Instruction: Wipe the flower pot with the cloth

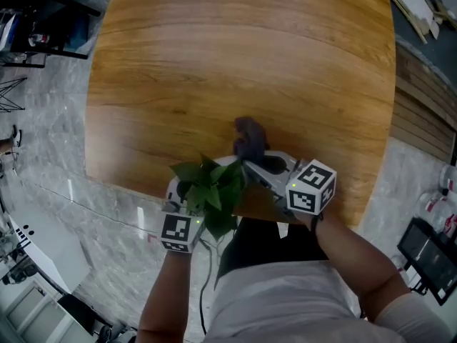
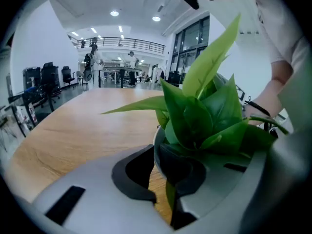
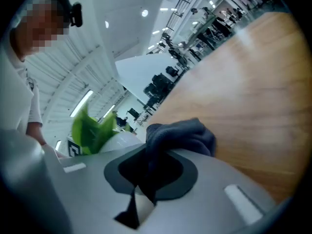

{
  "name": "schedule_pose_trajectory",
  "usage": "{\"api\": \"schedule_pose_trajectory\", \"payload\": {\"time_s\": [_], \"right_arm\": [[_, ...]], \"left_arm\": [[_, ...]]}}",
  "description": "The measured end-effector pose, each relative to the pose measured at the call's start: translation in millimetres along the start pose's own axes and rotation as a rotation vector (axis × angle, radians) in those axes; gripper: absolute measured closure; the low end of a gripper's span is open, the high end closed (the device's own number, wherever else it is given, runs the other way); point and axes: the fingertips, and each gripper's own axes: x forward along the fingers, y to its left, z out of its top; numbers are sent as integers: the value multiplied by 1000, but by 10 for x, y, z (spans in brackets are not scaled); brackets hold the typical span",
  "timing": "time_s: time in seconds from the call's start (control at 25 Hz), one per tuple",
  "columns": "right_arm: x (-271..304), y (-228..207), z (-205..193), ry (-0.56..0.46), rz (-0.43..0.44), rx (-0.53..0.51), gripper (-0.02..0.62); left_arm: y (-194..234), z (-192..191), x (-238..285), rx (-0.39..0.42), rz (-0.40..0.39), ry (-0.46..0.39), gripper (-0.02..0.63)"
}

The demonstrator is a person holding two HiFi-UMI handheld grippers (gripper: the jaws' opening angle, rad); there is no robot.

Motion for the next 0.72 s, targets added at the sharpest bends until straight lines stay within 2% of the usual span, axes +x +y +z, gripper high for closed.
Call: {"api": "schedule_pose_trajectory", "payload": {"time_s": [0.08, 0.12, 0.32, 0.4, 0.48, 0.64, 0.72], "right_arm": [[-27, -195, -102, 30, -43, 31, 561], [-23, -162, -80, 33, -37, 24, 561], [99, 566, 350, -34, 129, -37, 561], [119, 663, 407, -49, 161, -33, 561], [105, 509, 342, -56, 134, 1, 561], [-16, -146, -45, -23, -23, 104, 561], [-75, -216, -116, -20, -43, 133, 561]], "left_arm": [[-65, 45, -3, 59, -6, -2, 568], [-95, 60, 1, 83, -10, -2, 569], [-131, 58, 3, 122, -15, 9, 569], [-123, 60, -6, 111, -14, 16, 569], [-96, 50, -6, 79, -5, 10, 569], [-49, 30, 16, 28, 6, 16, 569], [-36, 24, 25, 11, 13, 27, 569]]}}
